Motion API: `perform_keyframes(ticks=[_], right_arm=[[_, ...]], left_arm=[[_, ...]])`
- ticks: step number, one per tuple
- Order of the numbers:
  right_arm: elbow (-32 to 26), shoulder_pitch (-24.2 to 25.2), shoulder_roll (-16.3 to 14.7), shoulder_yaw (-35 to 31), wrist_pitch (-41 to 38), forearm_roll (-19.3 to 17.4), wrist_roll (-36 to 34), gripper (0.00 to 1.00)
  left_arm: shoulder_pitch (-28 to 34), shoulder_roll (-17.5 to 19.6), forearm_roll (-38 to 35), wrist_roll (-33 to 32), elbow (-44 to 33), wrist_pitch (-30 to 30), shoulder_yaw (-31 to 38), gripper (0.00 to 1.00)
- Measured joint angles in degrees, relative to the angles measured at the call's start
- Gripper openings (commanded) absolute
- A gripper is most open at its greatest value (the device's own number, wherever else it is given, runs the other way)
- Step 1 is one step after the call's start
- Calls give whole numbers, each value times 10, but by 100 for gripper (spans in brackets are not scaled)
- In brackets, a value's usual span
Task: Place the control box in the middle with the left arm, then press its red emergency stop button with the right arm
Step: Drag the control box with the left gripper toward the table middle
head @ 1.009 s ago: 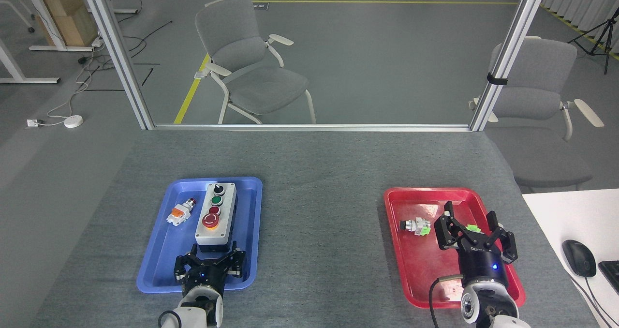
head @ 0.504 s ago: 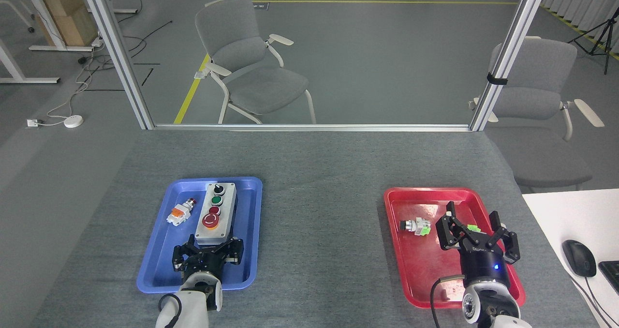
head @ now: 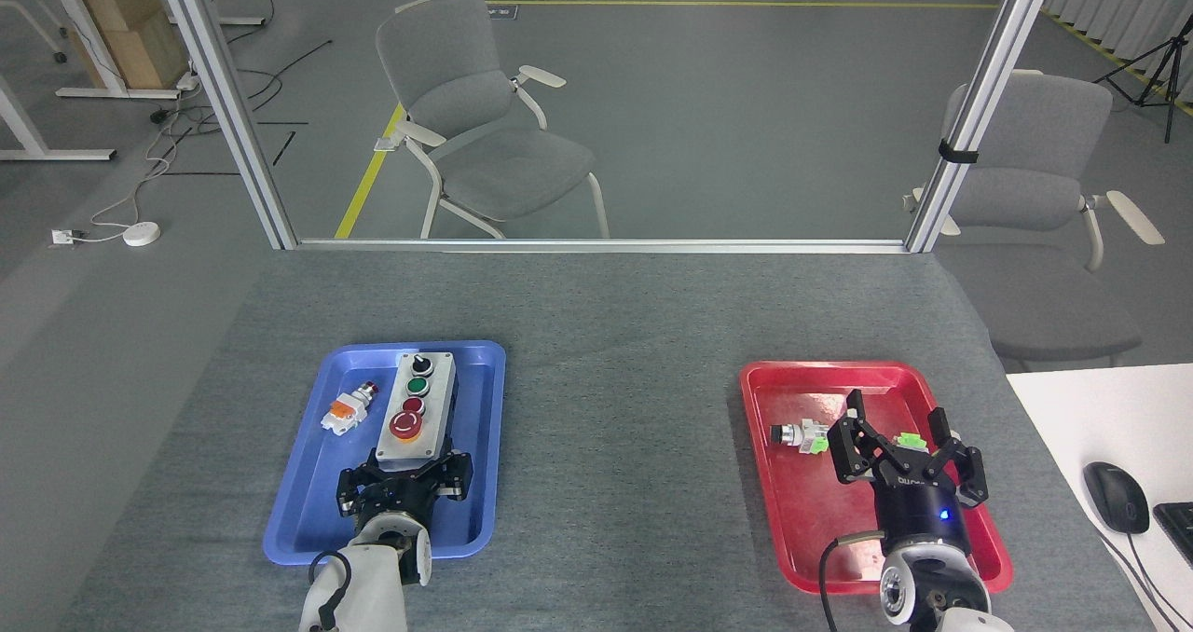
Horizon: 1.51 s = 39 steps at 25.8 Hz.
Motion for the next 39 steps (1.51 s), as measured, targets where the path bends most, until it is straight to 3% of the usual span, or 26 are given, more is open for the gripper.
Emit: perform_keyframes(ticks=[4,9,11,12,21,33,39], right_arm=[[0,0,0,2,0,0,0,99],[0,0,1,2,-2,-1,0,99],[0,0,2,2,-3,-1,0,99],[0,1,2,2,-3,-1,0,99],[0,1,2,2,-3,-1,-1,99],[1,-1,2,2,-4,0,-1,99],[1,-1,1,2,-4,1,-1,99]], left_arm=[[-5,1,0,1,2,-1,-1,70],[-6,3,-5,3,2,-4,-4,27],[-6,5,-6,3,1,-9,-4,4],[-5,6,-6,3,0,-14,-4,0],[1,12,-5,3,-27,-38,-4,0],[129,17,-2,0,-307,-46,-20,0],[131,-20,-4,1,-328,-55,-92,0]])
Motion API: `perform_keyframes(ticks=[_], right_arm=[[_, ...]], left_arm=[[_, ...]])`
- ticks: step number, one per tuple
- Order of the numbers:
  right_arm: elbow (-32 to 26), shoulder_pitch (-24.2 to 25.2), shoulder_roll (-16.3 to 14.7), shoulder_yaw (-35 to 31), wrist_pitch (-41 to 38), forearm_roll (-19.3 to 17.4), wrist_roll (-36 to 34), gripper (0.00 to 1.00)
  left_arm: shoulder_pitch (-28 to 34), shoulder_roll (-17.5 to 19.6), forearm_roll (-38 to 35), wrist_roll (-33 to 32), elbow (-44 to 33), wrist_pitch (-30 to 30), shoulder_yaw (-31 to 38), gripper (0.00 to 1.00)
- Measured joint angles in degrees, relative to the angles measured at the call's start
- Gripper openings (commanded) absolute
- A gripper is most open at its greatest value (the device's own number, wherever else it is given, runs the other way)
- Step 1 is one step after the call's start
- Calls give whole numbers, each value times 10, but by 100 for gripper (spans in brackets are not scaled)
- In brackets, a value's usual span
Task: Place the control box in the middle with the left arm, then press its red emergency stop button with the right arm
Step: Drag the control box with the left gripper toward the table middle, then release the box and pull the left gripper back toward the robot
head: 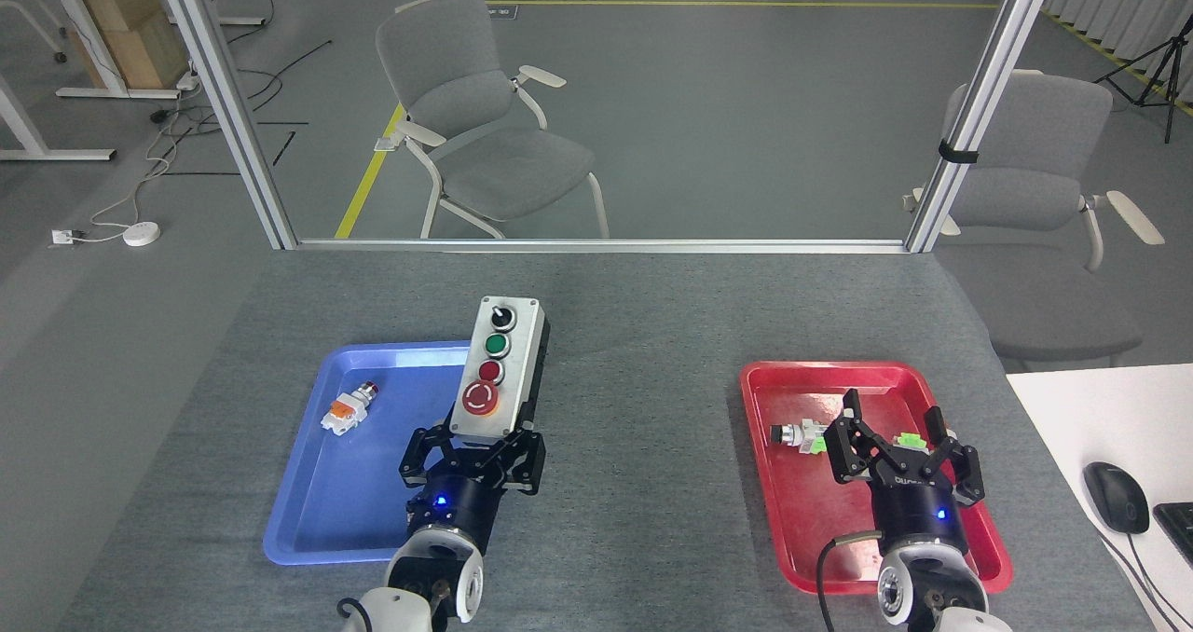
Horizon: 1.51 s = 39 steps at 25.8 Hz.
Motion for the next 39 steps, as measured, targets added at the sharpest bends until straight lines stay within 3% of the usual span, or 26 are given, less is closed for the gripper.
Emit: perform_keyframes(ticks=[10,27,30,33,39], right_arm=[[0,-2,0,0,-11,0,0,99],[0,-9,2,-2,-46,0,0,99],[2,-8,1,-2,-47,0,0,99],[10,-8,-1,-2,-48,0,0,99],[17,-9,-3,-2,-48,0,0,99]], left_arm=[[-80,-49,-2,0,140,3,-90,0],[-108,-55,4,0,230,-1,-230,2],[-109,-55,4,-1,240,0,-236,16],[-109,-55,4,-1,246,0,-238,40],[-109,-55,3,-2,251,6,-239,62]])
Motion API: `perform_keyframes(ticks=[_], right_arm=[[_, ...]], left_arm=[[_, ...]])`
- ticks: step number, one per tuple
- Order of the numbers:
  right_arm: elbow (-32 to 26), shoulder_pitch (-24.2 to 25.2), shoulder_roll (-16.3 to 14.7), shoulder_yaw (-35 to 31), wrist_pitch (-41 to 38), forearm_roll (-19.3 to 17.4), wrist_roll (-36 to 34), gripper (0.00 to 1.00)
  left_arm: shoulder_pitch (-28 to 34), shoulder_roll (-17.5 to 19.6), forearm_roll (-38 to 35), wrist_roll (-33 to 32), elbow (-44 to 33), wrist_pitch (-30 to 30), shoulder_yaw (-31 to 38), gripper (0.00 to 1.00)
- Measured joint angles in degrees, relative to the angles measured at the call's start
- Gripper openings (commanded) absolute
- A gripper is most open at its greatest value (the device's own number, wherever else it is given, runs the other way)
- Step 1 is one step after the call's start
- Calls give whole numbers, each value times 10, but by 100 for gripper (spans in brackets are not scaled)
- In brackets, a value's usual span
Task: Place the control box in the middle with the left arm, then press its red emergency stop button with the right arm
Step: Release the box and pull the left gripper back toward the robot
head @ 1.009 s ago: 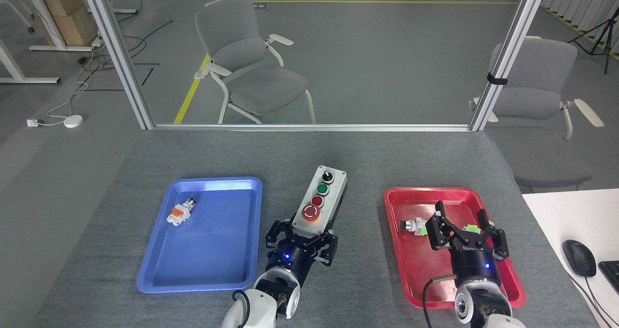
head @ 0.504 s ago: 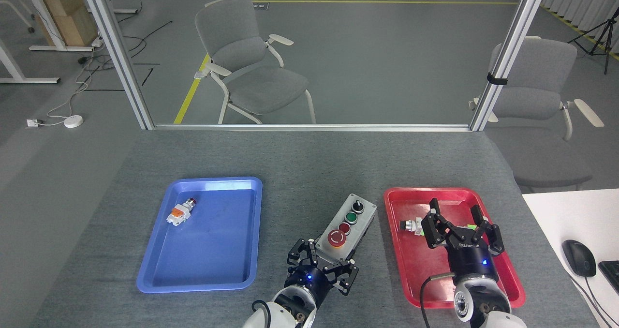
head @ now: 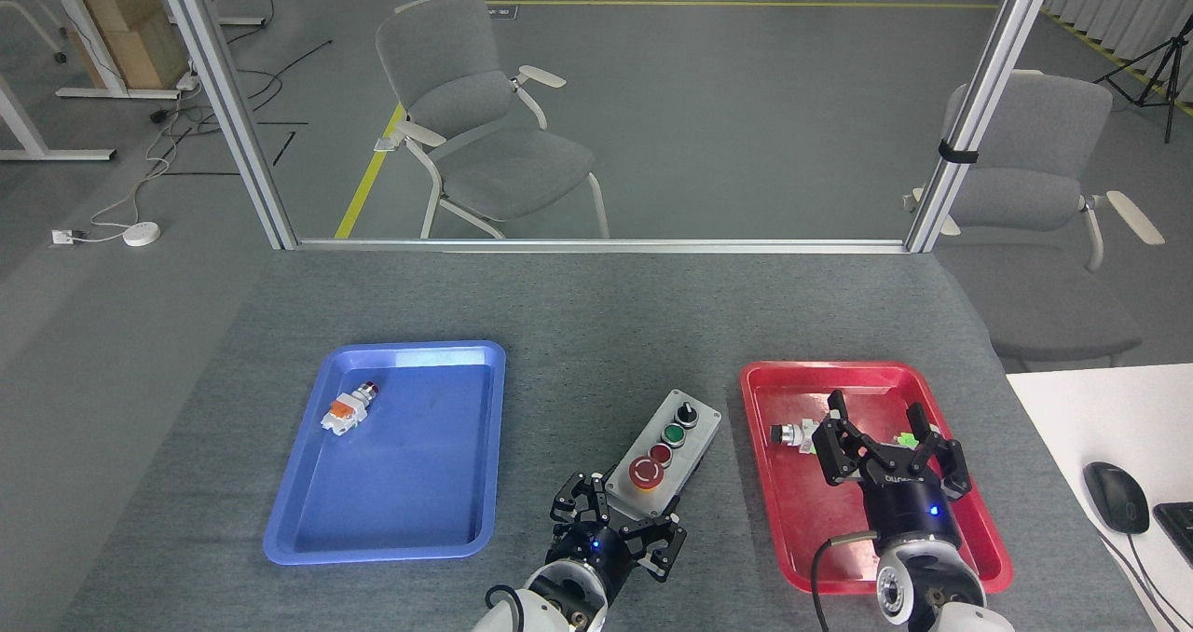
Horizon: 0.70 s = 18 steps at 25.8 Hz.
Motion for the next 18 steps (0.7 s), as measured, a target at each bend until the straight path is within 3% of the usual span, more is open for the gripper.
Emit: perform_keyframes(ticks=[2,6,18], right_arm=[[1,0,0,0,0,0,0,99],[6,0,1,1,0,1,0,99],[10,0,2,1,0,1,2,98]], left_arm=[[0,0,0,0,3,3,0,71],[0,0,0,0,7,7,0,82],[2,3,-1,2,6,12,1,97]])
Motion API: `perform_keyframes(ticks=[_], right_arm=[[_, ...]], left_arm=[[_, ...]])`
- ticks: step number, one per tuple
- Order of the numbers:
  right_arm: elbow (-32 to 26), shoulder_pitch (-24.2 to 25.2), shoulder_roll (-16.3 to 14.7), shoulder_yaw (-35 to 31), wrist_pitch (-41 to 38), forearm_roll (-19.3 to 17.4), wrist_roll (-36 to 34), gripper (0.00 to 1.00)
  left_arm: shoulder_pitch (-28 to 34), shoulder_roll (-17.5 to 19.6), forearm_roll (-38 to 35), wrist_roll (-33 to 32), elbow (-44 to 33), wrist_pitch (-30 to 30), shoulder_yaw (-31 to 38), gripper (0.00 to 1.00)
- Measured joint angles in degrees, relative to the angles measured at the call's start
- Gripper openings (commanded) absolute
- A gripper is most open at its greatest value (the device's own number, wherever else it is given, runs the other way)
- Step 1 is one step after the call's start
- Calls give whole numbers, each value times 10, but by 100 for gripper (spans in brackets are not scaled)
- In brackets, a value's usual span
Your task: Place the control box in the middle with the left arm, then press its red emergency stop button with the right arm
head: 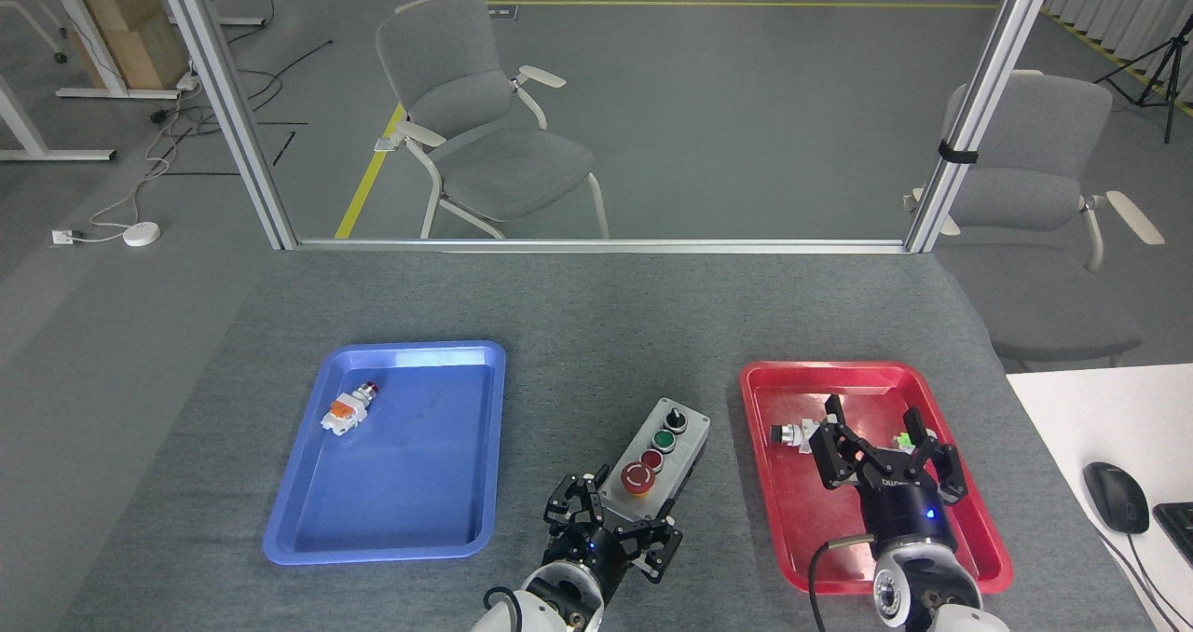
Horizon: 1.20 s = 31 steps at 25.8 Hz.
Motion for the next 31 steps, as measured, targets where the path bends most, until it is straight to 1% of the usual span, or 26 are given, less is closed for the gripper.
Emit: perform_keyframes(ticks=[4,7,10,11,13,14,18,20,22,26,31], right_arm=[[2,0,0,0,0,1,-1,95],[2,-1,0,1,0,1,-1,78],[2,-2,0,2,-1,1,-2,54],[2,-5,0,4,-2,1,-2,43],[3,-10,-1,12,-11,1,-3,16],[4,-14,-1,18,-18,1,-3,0],[5,-25,-2,42,-72,0,-3,0],[6,-29,-2,49,-104,0,-3,0],[6,-31,0,58,-130,0,-3,0],[15,-43,2,99,-161,0,-6,0],[56,-66,17,164,-168,1,1,0]], left_arm=[[7,7,0,-1,-15,0,2,98],[28,31,0,-1,-47,-4,3,98],[55,72,2,-1,-95,-5,5,98],[66,87,2,-1,-112,-5,5,98],[84,113,3,-1,-142,-6,9,98],[96,129,4,-1,-160,-7,14,98],[148,186,5,-2,-246,-17,47,99],[181,215,5,-2,-298,-25,79,99],[216,235,5,-2,-346,-43,122,99],[278,250,5,1,-418,-85,227,99],[307,249,11,6,-442,-116,337,99]])
